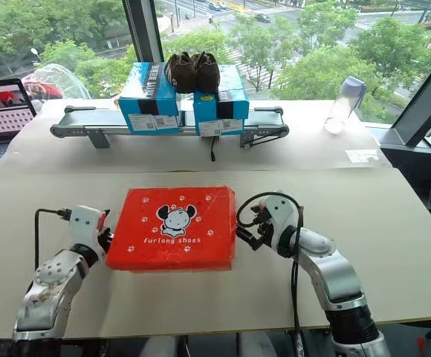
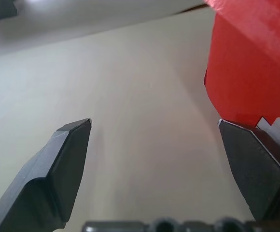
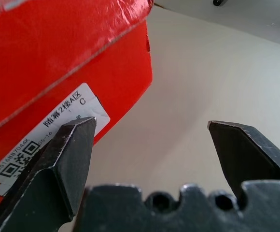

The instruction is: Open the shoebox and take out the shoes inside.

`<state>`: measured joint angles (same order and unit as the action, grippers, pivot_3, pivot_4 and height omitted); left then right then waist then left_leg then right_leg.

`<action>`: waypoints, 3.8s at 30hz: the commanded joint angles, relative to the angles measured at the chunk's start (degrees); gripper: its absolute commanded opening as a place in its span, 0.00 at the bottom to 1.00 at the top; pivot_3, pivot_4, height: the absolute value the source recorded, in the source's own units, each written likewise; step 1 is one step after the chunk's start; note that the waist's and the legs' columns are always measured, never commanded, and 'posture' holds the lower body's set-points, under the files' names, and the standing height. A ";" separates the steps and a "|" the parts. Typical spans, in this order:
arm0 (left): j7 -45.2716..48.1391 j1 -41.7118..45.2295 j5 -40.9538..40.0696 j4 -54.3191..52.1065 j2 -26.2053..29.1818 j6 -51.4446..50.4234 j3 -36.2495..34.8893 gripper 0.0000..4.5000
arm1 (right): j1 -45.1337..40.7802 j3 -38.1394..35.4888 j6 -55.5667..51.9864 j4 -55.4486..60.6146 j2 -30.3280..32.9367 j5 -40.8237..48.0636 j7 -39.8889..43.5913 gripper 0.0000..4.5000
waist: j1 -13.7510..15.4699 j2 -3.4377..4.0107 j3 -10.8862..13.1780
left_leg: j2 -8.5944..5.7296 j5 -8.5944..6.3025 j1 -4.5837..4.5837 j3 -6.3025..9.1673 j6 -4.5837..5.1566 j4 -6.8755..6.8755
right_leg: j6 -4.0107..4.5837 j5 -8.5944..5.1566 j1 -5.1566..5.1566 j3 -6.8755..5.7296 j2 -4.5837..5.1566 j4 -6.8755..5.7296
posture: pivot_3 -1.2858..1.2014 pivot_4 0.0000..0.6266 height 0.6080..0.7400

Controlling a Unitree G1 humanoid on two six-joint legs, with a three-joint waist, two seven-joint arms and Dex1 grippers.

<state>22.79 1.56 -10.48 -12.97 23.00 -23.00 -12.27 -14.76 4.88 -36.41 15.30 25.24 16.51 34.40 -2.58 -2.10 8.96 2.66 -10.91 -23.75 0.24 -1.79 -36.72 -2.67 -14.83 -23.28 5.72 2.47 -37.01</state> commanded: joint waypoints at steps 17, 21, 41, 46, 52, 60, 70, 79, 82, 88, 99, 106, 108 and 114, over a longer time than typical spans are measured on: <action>31.72 10.21 -22.68 5.91 29.69 -5.06 -15.01 1.00 | -11.55 -10.66 -4.94 -2.96 24.82 11.71 23.35 1.00 | 0.00 -0.13 0.62 | 0.08 -0.01 -0.08 -0.05 0.00 0.01 | 0.06 -0.06 -0.14 -0.04 0.01 0.03 | 0.52 0.24 1.00; 35.51 11.96 -28.05 1.51 35.11 -11.98 -14.76 1.00 | -15.39 -10.71 -10.49 -1.09 26.74 16.05 25.29 1.00 | -0.04 -0.12 0.85 | 0.10 -0.01 -0.11 -0.05 0.00 0.02 | 0.06 -0.06 -0.15 -0.05 0.01 0.04 | 0.52 0.24 1.00; 53.18 23.29 -41.67 -5.77 53.76 -25.97 -7.80 1.00 | -9.61 -9.58 -26.98 16.02 40.68 33.47 29.80 0.30 | 0.20 -0.23 1.23 | 0.11 0.00 -0.76 -0.08 0.01 0.03 | 0.12 -0.09 -0.94 -0.10 0.00 -0.08 | 0.52 0.24 1.00; 56.32 22.95 -41.28 -5.32 56.23 -25.99 -7.78 1.00 | -7.33 -4.18 -19.54 11.81 36.51 26.10 27.42 0.01 | -0.22 -0.22 1.24 | 0.12 0.00 -0.73 -0.13 0.01 0.01 | 0.12 -0.09 -0.98 -0.06 -0.01 -0.13 | 0.52 0.24 1.00; 59.74 21.55 -40.36 -4.24 59.33 -26.29 -9.51 1.00 | -6.50 2.32 -11.95 5.81 31.80 19.30 29.30 0.01 | 0.00 -0.23 1.27 | 0.13 0.00 -0.74 -0.14 0.01 -0.05 | 0.12 -0.09 -0.97 -0.07 -0.03 -0.16 | 0.52 0.24 1.00; 62.48 17.55 -41.88 -1.93 58.36 -29.59 -17.74 1.00 | -8.16 8.99 -10.13 3.74 25.24 17.56 32.91 0.01 | -0.03 -0.23 1.29 | 0.14 0.00 -0.75 -0.13 0.01 -0.06 | 0.13 -0.10 -0.98 -0.08 -0.05 -0.21 | 0.52 0.24 1.00; 55.75 19.79 -44.34 -0.50 53.97 -30.73 -21.35 1.00 | -11.74 3.61 -16.21 4.14 19.40 26.42 32.65 0.01 | 0.15 -0.25 1.29 | 0.14 0.01 -0.73 -0.10 0.01 -0.19 | 0.14 -0.09 -0.96 -0.10 -0.05 -0.40 | 0.52 0.24 1.00; 58.44 14.51 -42.41 2.06 50.12 -26.93 -27.33 1.00 | -22.41 -7.30 -25.99 2.96 15.98 44.38 29.06 0.01 | -0.18 -0.26 1.30 | 0.16 0.01 -0.53 -0.09 0.01 -0.20 | 0.31 -0.17 -0.96 -0.11 -0.07 -0.77 | 0.52 0.24 1.00; 59.13 12.91 -42.04 1.68 49.79 -26.58 -28.55 1.00 | -27.39 -8.50 -24.62 -1.20 12.05 43.43 23.91 0.01 | -0.08 -0.27 1.29 | 0.16 0.01 -0.54 -0.08 0.01 -0.20 | 0.32 -0.17 -0.97 -0.10 -0.07 -0.78 | 0.52 0.24 1.00; 59.84 9.73 -42.77 -1.00 49.32 -27.73 -30.89 1.00 | -37.79 -3.80 -11.83 -17.82 5.15 25.66 14.36 0.01 | -0.42 -0.27 1.29 | 0.16 0.02 -0.52 -0.10 -0.01 -0.20 | 0.38 -0.14 -1.01 -0.09 -0.07 -0.85 | 0.52 0.24 1.00; 58.31 6.97 -44.57 -4.62 48.54 -28.67 -32.16 1.00 | -39.51 -0.50 -13.93 -10.27 12.07 22.20 23.15 0.01 | -0.10 -0.23 1.32 | 0.14 0.01 -0.77 -0.08 0.00 -0.16 | 0.64 -0.03 -1.22 -0.13 -0.06 -0.95 | 0.52 0.24 1.00; 57.93 7.84 -44.76 -4.99 48.25 -27.19 -29.39 1.00 | -35.84 10.87 -12.41 0.03 20.35 15.75 31.23 0.38 | -0.18 -0.25 1.30 | 0.16 0.01 -0.51 -0.08 0.00 -0.16 | 0.51 -0.18 -1.05 -0.15 -0.06 -0.97 | 0.52 0.24 1.00; 57.82 8.29 -45.10 -4.85 48.24 -27.21 -28.49 1.00 | -35.53 12.67 -11.15 -1.45 18.93 13.32 30.19 0.56 | -0.36 -0.27 1.30 | 0.17 0.01 -0.44 -0.10 -0.01 -0.17 | 0.38 -0.30 -1.00 -0.15 -0.06 -0.98 | 0.52 0.24 1.00; 59.05 7.93 -44.17 -5.09 48.88 -26.79 -27.52 1.00 | -36.86 18.73 -5.34 -7.12 15.42 3.08 27.87 0.99 | -0.57 -0.26 1.30 | 0.16 0.02 -0.55 -0.11 -0.01 -0.17 | 0.64 -0.16 -1.11 -0.13 -0.06 -1.00 | 0.52 0.24 1.00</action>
<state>81.71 8.76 -54.22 -17.34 71.07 -50.91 -39.14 -49.53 23.69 -43.98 8.80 41.97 21.61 63.10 -3.15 -2.36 10.26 2.82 -10.90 -24.34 0.13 -1.80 -36.89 -1.95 -14.94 -24.42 5.59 2.41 -38.01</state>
